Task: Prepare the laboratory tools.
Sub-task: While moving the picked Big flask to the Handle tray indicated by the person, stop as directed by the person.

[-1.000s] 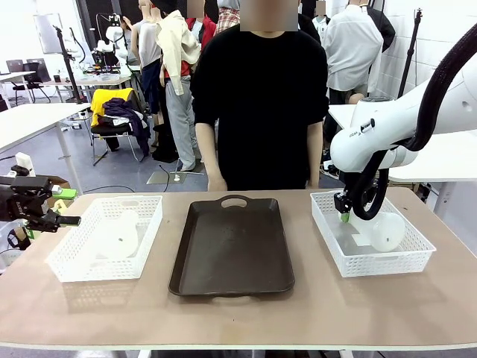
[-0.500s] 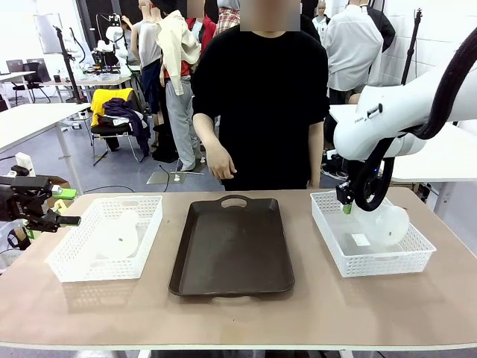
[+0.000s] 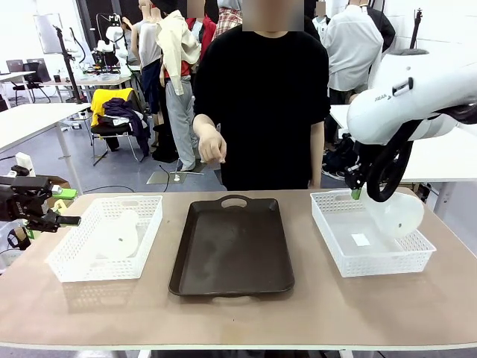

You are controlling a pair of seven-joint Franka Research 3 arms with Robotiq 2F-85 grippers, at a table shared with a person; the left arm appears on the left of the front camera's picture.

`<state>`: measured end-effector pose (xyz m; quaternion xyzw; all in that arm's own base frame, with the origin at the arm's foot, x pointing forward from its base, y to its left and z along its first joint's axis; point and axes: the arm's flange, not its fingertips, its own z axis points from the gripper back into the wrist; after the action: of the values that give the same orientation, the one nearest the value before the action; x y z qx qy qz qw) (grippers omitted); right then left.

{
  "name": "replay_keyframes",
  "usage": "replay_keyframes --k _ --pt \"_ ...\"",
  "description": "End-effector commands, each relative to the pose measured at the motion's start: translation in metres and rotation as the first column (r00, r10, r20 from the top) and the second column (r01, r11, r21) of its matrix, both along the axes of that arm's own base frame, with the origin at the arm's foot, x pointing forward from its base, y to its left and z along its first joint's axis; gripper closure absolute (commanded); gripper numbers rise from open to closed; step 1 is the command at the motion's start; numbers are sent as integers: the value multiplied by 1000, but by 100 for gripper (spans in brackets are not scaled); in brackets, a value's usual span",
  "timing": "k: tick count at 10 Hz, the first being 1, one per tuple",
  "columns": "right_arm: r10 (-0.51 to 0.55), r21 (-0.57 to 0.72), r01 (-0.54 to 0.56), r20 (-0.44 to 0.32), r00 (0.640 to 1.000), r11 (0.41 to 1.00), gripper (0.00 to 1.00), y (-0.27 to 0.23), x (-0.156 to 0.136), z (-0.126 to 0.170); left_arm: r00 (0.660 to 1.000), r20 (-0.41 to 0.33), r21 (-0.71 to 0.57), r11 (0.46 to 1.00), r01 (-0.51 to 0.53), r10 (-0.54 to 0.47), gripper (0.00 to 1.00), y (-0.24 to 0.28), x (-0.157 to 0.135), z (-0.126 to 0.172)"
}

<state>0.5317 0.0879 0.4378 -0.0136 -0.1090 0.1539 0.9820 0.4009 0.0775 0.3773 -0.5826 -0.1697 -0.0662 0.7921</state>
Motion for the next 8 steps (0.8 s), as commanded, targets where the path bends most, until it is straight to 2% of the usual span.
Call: replay_keyframes --k 1,4,5,8 --pt "-73 -3 73 22 997 997 100 7 -24 7 1000 11 -10 1000 4 -4 0 1 -1 2" --pt "-131 -11 131 22 991 991 100 10 -32 12 1000 11 -10 1000 4 -4 0 1 -1 2" --pt "-70 11 70 27 997 997 100 5 -27 17 1000 11 -10 1000 4 -4 0 1 -1 2" --pt "-70 11 70 27 997 997 100 5 -27 17 1000 11 -10 1000 4 -4 0 1 -1 2"
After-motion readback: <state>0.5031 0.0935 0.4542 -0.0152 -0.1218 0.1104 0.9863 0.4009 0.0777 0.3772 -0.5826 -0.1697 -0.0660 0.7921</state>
